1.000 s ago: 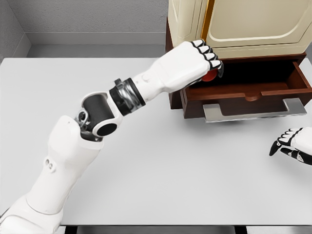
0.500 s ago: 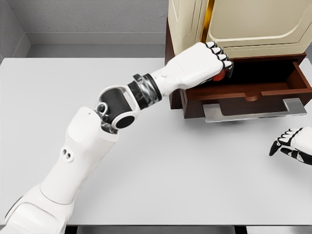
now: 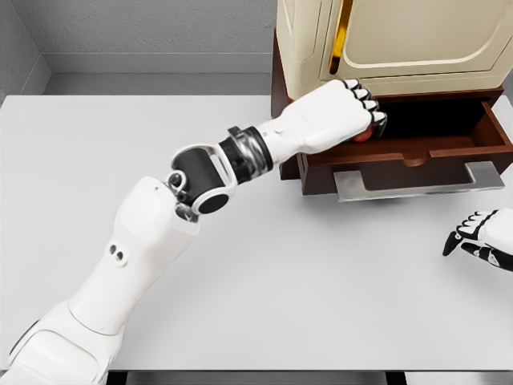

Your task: Put the switch into the drawer with left arm, and close the drawer with right arm

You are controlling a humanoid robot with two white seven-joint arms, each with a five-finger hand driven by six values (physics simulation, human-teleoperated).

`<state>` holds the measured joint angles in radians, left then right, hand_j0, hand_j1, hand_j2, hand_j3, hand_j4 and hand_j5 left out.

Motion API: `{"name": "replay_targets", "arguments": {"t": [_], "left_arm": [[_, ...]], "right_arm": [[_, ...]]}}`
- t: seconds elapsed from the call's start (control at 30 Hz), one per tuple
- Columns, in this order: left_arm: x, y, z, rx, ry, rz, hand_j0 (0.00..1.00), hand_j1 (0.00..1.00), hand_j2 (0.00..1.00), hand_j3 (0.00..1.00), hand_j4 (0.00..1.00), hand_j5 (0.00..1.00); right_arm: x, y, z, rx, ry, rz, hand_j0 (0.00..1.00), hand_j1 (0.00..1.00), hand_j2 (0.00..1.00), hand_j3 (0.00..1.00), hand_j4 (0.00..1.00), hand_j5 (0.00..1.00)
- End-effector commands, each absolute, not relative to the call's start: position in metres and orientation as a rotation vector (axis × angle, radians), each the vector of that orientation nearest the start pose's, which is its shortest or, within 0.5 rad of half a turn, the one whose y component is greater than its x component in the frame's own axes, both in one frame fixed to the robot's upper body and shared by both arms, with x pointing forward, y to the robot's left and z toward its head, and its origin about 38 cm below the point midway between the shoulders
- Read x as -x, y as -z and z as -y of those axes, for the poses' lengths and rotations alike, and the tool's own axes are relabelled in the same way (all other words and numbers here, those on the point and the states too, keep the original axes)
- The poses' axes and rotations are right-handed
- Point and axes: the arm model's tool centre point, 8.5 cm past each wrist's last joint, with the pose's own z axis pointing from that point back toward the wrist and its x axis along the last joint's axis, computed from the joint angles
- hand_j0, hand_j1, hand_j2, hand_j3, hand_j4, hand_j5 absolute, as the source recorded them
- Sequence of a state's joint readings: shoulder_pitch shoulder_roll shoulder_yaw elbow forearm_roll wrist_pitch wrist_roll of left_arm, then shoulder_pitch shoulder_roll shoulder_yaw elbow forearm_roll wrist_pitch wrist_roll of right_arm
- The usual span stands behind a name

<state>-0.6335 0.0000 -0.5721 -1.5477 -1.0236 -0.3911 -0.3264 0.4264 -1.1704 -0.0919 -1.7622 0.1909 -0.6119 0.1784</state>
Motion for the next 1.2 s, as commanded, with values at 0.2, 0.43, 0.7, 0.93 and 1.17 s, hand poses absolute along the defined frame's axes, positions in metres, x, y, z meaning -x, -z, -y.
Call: {"name": "replay_targets", "arguments": {"t": [0.2,0.43,0.7,0.93,1.17], "left_arm": [[-0.415,-0.263,0.009,0.694,-2.219,-2.464,0.89,0.89,0.89,0.89,0.89,0.89],[-0.415,-0.264,0.009,0.695,-2.215,-2.465,0.9,0.9,0.9,0.9,0.9,0.9],[-0.414,-0.266,0.009,0.703,-2.208,-2.457,0.9,0.9,0.9,0.9,0.9,0.9],[-0.384,-0.307,0.01,0.624,-1.989,-2.545,1.0,1.0,1.0,1.0,1.0,1.0],[-0.364,-0.323,-0.029,0.116,-1.841,-2.772,1.0,1.0,1.0,1.0,1.0,1.0]], "right_arm": [[-0.276,-0.196,0.419,0.354,-1.728,1.442,0.46,0.46,0.46,0.46,0.46,0.46],[-0.276,-0.196,0.419,0.354,-1.726,1.442,0.46,0.46,0.46,0.46,0.46,0.46],[-0.276,-0.196,0.42,0.357,-1.725,1.441,0.46,0.46,0.46,0.46,0.46,0.46],[-0.276,-0.197,0.421,0.356,-1.723,1.44,0.46,0.46,0.46,0.46,0.46,0.46],[-0.278,-0.2,0.421,0.36,-1.724,1.445,0.47,0.47,0.47,0.47,0.47,0.47]]}}
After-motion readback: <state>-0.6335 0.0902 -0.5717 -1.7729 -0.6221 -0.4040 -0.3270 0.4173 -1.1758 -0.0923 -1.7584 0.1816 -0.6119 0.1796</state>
